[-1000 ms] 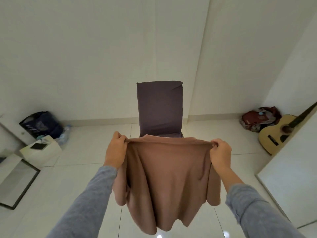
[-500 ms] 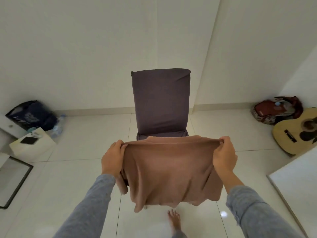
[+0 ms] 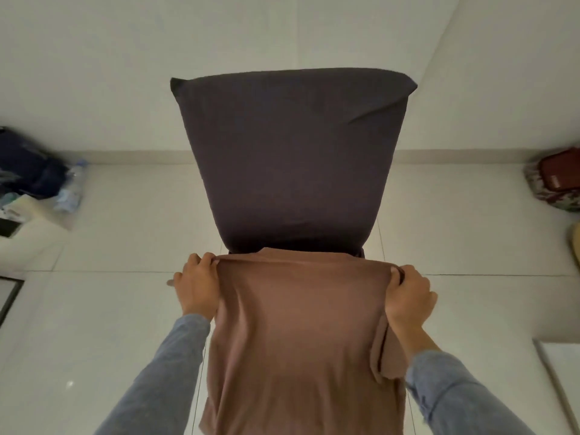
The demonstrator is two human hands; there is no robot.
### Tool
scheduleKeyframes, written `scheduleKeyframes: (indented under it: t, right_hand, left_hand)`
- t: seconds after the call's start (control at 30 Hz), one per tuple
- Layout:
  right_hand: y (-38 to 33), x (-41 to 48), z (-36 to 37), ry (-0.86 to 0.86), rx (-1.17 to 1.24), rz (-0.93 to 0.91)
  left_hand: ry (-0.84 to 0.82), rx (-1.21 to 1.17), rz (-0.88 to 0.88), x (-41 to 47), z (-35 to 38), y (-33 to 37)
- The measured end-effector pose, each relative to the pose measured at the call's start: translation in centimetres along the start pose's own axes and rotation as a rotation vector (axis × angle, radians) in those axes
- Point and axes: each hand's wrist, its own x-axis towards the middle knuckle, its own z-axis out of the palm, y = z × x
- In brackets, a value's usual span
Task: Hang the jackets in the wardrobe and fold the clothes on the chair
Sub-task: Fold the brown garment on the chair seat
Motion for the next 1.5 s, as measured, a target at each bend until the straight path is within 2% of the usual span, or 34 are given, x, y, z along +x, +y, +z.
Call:
scheduleKeyframes:
  t: [0.33, 0.47, 0.53, 0.63, 0.77, 0.83, 1.0, 1.17, 1.27, 1.4, 1.5]
  right_hand:
    - [0.2, 6.4, 11.9, -0.162, -0.182, -0.115]
    - [0.0, 6.6, 14.2, -0.178, -0.181, -0.111]
    - [0.0, 5.4, 14.3, -0.174, -0.134, -0.146]
    - [0.6, 2.0, 14.0, -0.209, -0.074, -0.136]
    - [3.8, -2.7, 14.2, -0.300, -0.053, 0.029]
    - [5.4, -3.5, 14.5, -0.335, -0.070, 0.071]
    - [5.0, -1.3, 15.2, -0.378, -0.065, -0.056]
    - [1.6, 1.5, 16.5, -0.400, -0.066, -0.284]
    - [-0.1, 2.3, 17.3, -0.432, -0.102, -0.320]
    - [-1.0, 1.4, 17.4, -0.524, -0.128, -0.278]
    - [-1.9, -0.9, 16.8, -0.531, -0.048, -0.415]
  left_hand:
    - [-0.089, 0.084, -0.156, 5.2, 11.8, -1.7]
    - [-0.042, -0.107, -0.377, 5.0, 14.9, -0.2]
    - [-0.040, -0.167, -0.427, 3.2, 15.7, 1.0]
    - [-0.135, -0.134, -0.317, -0.5, 16.4, 2.7]
    - [-0.280, -0.083, 0.013, -3.7, 17.5, 3.6]
    - [-0.322, -0.048, 0.124, -3.6, 17.9, 3.7]
    - [-0.320, -0.006, 0.200, -1.4, 17.9, 4.3]
    - [-0.327, 0.012, 0.230, 0.1, 17.9, 4.5]
    - [-0.366, 0.058, 0.235, 0.4, 17.7, 4.7]
    - [-0.448, 0.121, 0.202, 0.7, 17.6, 5.1]
    - [-0.426, 0.198, 0.299, 0.7, 17.7, 5.4]
